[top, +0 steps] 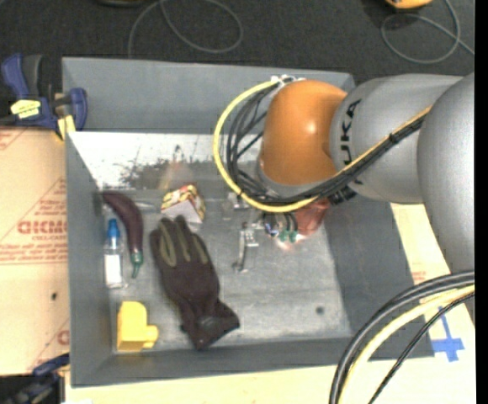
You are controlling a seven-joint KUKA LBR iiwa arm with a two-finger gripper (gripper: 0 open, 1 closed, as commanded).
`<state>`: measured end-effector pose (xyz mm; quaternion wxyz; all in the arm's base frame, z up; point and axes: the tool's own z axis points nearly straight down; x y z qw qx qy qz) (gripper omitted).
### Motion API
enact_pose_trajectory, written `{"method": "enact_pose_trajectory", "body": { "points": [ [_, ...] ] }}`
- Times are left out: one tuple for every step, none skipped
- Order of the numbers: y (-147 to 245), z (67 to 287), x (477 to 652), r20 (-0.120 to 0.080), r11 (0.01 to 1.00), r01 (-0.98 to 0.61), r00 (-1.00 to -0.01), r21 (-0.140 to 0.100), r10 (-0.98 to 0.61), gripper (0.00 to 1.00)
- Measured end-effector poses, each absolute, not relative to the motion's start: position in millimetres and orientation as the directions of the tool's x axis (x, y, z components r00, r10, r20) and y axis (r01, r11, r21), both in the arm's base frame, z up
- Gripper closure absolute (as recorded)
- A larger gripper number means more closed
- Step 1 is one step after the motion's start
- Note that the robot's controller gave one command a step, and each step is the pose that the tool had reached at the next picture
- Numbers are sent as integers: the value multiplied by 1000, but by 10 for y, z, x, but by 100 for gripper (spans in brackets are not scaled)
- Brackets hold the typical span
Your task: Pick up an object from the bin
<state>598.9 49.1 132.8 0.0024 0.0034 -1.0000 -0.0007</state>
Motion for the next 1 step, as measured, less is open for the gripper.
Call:
{"method": "enact_pose_trajectory", "body": {
  "points": [
    [491, 1376, 6007, -3, 1000, -6, -1000, 2, -6, 0]
  ]
}}
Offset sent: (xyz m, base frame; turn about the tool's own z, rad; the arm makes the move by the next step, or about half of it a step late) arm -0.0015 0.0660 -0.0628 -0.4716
